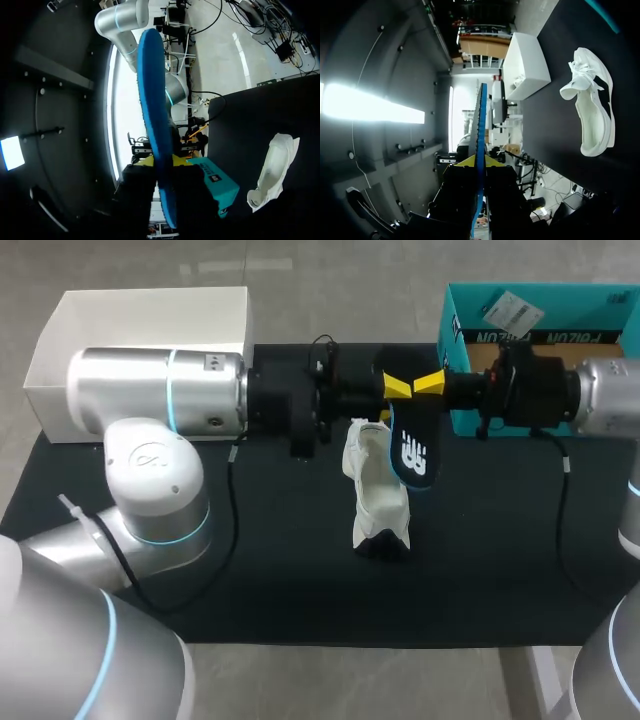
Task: Take the shoe out of the shoebox, open the shoe tongue, remove and reinsert the insole, then place the shoe into the shoebox
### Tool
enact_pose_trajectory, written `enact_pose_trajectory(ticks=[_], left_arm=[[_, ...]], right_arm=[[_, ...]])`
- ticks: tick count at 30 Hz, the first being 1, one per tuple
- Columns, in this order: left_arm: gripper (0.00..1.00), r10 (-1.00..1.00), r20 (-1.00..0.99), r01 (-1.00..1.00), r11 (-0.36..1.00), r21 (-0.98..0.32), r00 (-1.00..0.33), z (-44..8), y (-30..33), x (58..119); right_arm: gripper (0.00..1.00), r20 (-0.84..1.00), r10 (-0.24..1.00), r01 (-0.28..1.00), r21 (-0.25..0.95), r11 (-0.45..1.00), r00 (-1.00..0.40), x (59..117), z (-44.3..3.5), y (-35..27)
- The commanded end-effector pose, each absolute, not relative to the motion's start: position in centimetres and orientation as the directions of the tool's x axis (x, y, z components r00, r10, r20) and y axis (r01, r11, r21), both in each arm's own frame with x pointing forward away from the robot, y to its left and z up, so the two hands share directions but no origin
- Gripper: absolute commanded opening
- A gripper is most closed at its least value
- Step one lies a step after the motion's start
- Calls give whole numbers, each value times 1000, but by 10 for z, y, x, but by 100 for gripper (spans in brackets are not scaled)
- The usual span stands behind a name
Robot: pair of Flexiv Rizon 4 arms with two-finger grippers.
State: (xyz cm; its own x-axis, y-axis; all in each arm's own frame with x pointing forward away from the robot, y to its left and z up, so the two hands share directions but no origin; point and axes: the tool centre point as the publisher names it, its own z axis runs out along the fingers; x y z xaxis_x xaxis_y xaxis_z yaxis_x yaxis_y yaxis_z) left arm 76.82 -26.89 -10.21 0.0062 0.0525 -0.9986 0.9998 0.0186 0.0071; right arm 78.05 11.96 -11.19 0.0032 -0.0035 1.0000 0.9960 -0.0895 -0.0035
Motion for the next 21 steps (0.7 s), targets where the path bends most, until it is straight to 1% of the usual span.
enact_pose_trajectory(ticks=[1, 9, 10, 11, 12, 17, 21], left_arm=[[0, 53, -999, 1000, 20, 7, 6, -102, -272, 768], [0, 88, -996, 1000, 25, -6, -9, -108, -271, 765], [0, 96, -995, 1000, 25, -9, -11, -109, -270, 765], [0, 107, -994, 999, 28, -15, -18, -110, -269, 765], [0, 110, -994, 999, 31, -16, -19, -111, -268, 764], [0, 125, -992, 1000, 23, -12, -14, -116, -264, 761], [0, 131, -991, 1000, 19, -9, -12, -117, -264, 761]], right_arm=[[0, 1000, -4, 995, -5, -100, 4, 776, -114, 118], [0, 1000, -13, 995, -2, -103, 0, 775, -112, 118], [19, 1000, -14, 995, -3, -103, 1, 775, -112, 118], [80, 1000, -10, 994, -5, -106, 4, 775, -113, 117], [100, 1000, -8, 994, -6, -108, 5, 775, -113, 116], [100, 1000, 22, 989, -13, -144, 17, 773, -116, 106], [100, 997, 78, 984, 0, -177, 14, 771, -115, 94]])
